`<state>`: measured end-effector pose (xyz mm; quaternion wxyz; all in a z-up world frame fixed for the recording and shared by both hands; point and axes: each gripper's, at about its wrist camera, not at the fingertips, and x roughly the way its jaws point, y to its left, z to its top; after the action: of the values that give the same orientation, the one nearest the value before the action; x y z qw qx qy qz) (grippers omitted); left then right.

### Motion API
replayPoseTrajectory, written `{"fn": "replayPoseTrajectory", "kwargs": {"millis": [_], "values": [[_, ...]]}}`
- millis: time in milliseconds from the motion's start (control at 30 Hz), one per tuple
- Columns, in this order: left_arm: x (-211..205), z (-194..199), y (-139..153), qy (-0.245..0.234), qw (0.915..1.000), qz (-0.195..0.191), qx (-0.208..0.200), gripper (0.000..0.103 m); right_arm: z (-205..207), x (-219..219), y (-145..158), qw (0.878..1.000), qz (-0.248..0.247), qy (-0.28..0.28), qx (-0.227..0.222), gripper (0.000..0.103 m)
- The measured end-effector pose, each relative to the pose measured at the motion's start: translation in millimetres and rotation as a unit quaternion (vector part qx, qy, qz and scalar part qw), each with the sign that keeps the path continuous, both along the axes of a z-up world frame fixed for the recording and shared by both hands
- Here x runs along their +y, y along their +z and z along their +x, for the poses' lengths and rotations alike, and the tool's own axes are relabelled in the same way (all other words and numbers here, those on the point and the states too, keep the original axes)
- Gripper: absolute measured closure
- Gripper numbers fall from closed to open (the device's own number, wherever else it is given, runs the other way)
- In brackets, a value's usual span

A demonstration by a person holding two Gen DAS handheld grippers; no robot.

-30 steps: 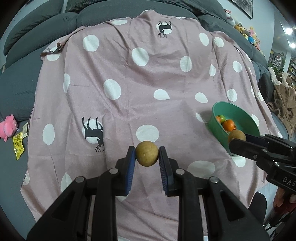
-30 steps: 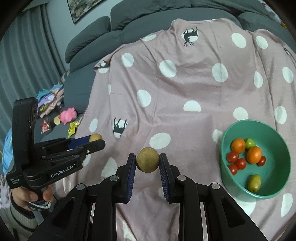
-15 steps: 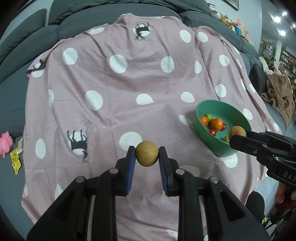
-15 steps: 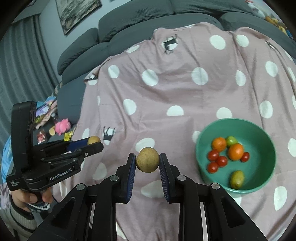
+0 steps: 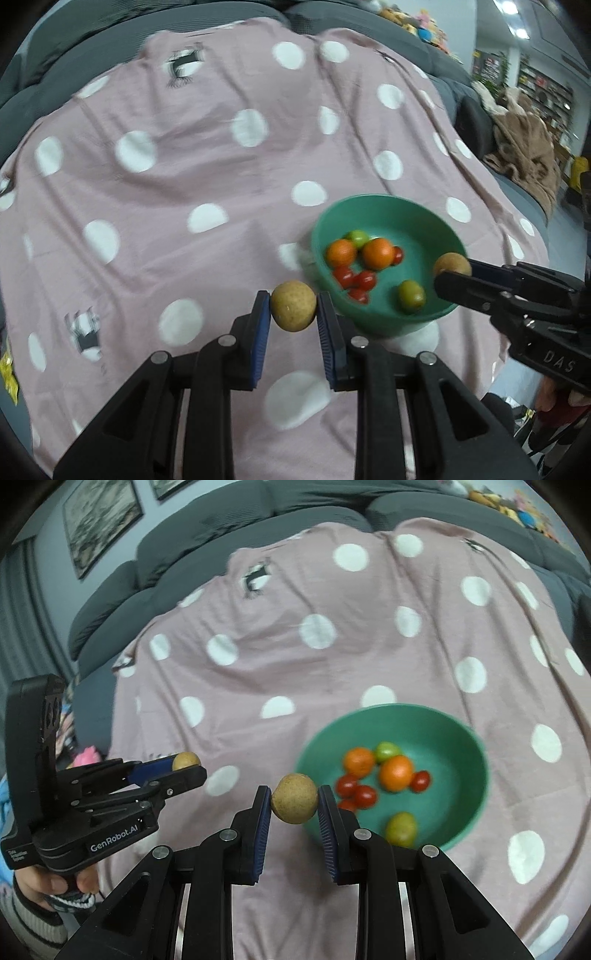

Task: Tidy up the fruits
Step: 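Carry both yellow cherry tomatoes over the green bowl and open both grippers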

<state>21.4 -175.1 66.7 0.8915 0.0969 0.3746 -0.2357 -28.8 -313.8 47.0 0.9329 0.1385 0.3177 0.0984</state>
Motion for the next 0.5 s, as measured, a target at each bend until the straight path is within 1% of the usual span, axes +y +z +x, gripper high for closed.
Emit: {"fn": "replayPoseTrajectory", "kwargs": {"millis": [133,267,367,500], "values": [[-31.8,11.7,-7.6,-0.029,0.9995,0.002,0.012,0.078,4.5,-21.0,-8.4,1.0,-0.001,-0.026,0.01,0.075],[-61.9,26.8,-21.1,-0.052,0.9982,0.009,0.027,0.078,13.6,-36.8,-20.7,0.999,-0.005,-0.042,0.028,0.075],[-81.9,40.2,-34.9,-0.061,0.9972,0.019,0.04,0.078,23.6,-47.2,-29.5,0.998,-0.009,-0.052,0.043,0.075],[-97.2,56.1,-49.8,-0.062,0.9955,0.026,0.067,0.078,36.2,-55.6,-38.0,0.997,-0.016,-0.056,0.058,0.075]]}}
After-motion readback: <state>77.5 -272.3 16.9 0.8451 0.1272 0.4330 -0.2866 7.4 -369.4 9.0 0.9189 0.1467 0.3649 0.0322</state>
